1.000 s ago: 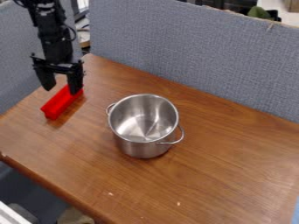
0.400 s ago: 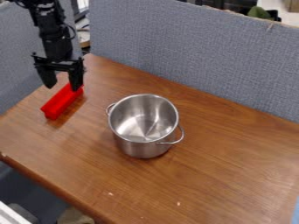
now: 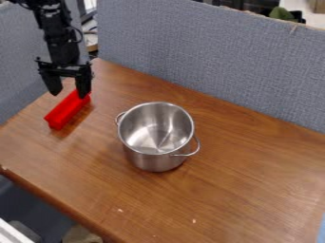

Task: Put the red object in the metal pot

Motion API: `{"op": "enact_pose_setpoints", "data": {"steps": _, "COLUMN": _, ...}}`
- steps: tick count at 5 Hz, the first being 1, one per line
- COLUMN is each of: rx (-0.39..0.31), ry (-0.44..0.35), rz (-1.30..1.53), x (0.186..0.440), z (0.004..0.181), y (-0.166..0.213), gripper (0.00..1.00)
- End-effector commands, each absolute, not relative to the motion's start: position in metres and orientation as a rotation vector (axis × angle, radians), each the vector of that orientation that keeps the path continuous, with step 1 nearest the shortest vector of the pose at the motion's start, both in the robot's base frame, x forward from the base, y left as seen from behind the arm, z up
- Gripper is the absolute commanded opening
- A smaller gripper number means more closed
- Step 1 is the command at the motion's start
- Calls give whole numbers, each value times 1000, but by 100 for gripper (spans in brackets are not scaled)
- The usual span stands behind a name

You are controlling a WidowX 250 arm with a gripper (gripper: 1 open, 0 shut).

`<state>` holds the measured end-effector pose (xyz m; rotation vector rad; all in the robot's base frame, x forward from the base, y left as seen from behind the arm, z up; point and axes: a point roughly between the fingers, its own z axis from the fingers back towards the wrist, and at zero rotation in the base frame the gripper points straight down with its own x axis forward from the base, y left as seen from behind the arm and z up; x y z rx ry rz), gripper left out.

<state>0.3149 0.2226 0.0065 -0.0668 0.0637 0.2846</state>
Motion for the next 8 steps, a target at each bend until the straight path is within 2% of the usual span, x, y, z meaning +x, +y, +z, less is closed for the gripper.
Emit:
{"op": "enact_pose_setpoints", "data": {"steps": 1, "rx": -44, "ry": 11, "rz": 305, "x": 322, "z": 24, "y": 235, "gripper": 100}}
{"op": "enact_pose_setpoints", "data": {"steps": 8, "rx": -35, "ry": 57, "rz": 313, "x": 327, "z": 24, "y": 246, "gripper": 100}}
